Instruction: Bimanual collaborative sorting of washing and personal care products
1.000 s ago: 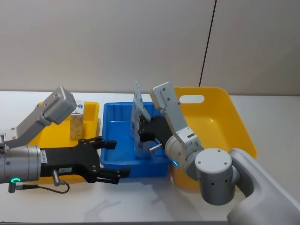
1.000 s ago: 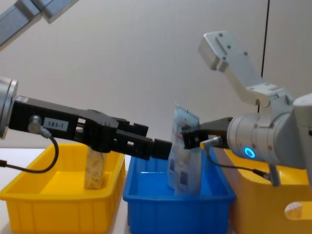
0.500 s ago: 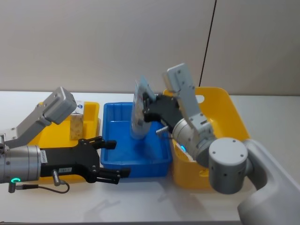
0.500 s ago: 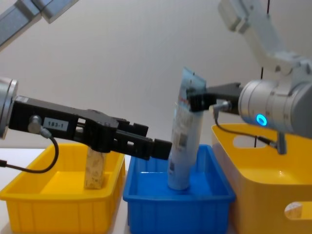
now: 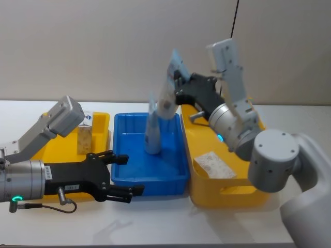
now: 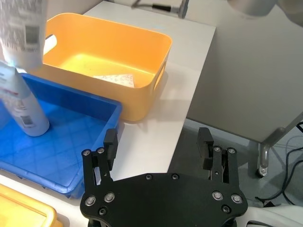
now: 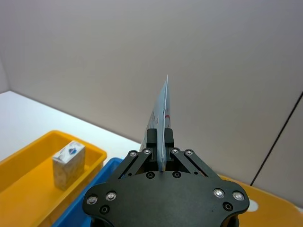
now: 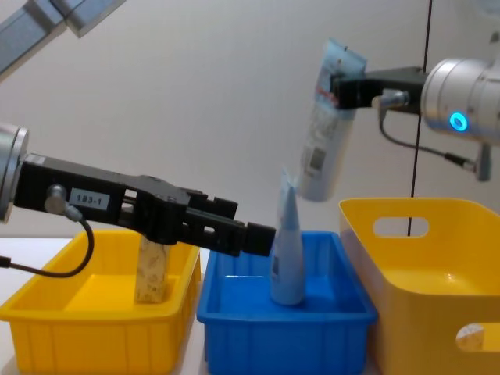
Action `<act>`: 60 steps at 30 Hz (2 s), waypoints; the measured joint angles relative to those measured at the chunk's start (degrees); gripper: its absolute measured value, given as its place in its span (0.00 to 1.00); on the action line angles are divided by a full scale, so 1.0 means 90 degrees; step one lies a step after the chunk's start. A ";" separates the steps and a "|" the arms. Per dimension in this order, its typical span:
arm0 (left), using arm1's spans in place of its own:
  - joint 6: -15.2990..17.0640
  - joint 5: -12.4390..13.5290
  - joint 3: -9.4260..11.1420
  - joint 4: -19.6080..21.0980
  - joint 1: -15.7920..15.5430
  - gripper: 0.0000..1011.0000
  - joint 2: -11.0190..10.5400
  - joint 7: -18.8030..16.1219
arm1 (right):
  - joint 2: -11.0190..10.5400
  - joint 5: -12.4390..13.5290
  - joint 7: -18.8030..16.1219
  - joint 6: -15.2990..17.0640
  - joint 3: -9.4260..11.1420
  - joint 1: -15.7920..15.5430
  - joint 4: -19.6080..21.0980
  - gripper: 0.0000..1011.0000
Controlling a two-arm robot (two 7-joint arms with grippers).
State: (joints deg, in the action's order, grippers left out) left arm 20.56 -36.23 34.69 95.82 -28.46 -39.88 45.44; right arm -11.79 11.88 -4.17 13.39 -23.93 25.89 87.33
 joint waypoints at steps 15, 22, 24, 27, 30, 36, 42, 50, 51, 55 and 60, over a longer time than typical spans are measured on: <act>0.0000 0.0000 0.0000 0.0000 0.0000 0.99 0.0000 0.0000 | -0.0287 0.0105 -0.0036 0.0195 0.0544 -0.0005 0.0454 0.05; 0.0000 0.0000 0.0000 0.0000 0.0000 0.99 0.0000 0.0000 | -0.0454 0.0138 -0.0047 0.0414 0.0782 -0.0120 0.0675 0.05; 0.0000 0.0000 0.0000 0.0000 0.0000 0.99 0.0000 0.0000 | -0.0491 0.0141 -0.0048 0.0462 0.0830 -0.0156 0.0709 0.05; 0.0000 0.0000 0.0000 0.0000 0.0000 0.99 0.0000 0.0000 | -0.0555 0.0143 -0.0050 0.0540 0.0903 -0.0226 0.0752 0.05; 0.0000 0.0000 0.0000 0.0000 0.0000 0.99 0.0000 0.0000 | -0.0631 0.0143 -0.0053 0.0634 0.0989 -0.0320 0.0802 0.05; 0.0000 0.0000 0.0000 0.0000 0.0000 0.99 -0.0001 0.0000 | -0.0708 0.0140 -0.0057 0.0720 0.1083 -0.0419 0.0860 0.09; 0.0000 0.0000 0.0000 0.0000 0.0000 0.99 0.0000 0.0000 | -0.0751 0.0136 -0.0059 0.0765 0.1132 -0.0472 0.0893 0.28; 0.0000 0.0000 0.0000 0.0000 0.0000 0.99 0.0000 0.0000 | -0.0791 0.0130 -0.0063 0.0813 0.1175 -0.0523 0.0920 0.53; 0.0000 0.0000 0.0000 0.0000 0.0000 0.99 0.0000 0.0000 | -0.0794 0.0130 -0.0063 0.0816 0.1176 -0.0526 0.0921 0.56; 0.0000 0.0000 0.0000 0.0000 0.0000 0.99 -0.0001 0.0000 | -0.0803 0.0127 -0.0063 0.0827 0.1190 -0.0538 0.0927 0.71; 0.0000 0.0000 0.0000 0.0000 0.0000 0.99 0.0000 0.0000 | -0.0813 0.0124 -0.0063 0.0836 0.1201 -0.0549 0.0932 0.84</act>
State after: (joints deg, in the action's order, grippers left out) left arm 20.56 -36.23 34.69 95.82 -28.46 -39.89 45.44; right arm -19.10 13.00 -4.74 20.91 -13.13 20.95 95.72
